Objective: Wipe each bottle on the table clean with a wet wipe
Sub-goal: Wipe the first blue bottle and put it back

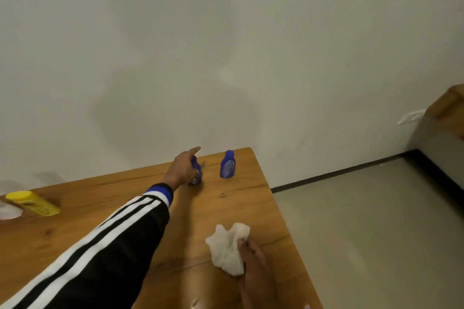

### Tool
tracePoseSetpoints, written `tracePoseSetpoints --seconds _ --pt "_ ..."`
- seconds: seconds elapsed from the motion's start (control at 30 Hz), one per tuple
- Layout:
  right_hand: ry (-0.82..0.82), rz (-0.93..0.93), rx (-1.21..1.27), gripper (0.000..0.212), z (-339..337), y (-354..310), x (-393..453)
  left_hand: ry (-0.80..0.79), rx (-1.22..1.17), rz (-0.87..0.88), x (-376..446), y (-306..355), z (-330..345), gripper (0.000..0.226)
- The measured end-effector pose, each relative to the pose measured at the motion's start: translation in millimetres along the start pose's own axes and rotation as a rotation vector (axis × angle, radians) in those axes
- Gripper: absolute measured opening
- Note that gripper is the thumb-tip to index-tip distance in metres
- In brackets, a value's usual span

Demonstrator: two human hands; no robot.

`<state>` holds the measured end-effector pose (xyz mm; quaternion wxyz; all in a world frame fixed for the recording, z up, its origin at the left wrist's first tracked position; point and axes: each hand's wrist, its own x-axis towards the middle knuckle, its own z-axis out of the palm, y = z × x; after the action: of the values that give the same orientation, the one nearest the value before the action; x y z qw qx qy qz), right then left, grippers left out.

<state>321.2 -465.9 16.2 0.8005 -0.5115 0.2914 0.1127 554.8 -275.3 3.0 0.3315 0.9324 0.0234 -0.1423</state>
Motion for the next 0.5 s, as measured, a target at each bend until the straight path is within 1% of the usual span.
tracePoseSetpoints --seconds 0.07,0.17,0.27,0.33,0.5 --pt "-0.044 -0.015 0.003 0.027 -2.3 -13.3 8.9 0.039 0.004 0.007 2.7 -3.5 3.7 0.080" --pt "-0.087 -0.044 0.004 0.021 0.1 -33.6 23.1 0.095 -0.009 0.028 0.8 -12.7 5.8 0.061" --pt "-0.104 -0.056 -0.019 0.019 7.9 -50.3 29.0 0.122 -0.058 0.013 -6.5 -22.1 5.8 0.044" --pt "-0.109 -0.067 -0.013 0.020 12.6 -57.0 30.0 0.142 -0.080 0.013 -12.9 -26.5 3.2 0.039" --pt "-0.111 -0.052 -0.016 0.018 22.8 -65.3 23.3 0.155 -0.189 0.054 -37.2 -31.7 -14.0 0.038"
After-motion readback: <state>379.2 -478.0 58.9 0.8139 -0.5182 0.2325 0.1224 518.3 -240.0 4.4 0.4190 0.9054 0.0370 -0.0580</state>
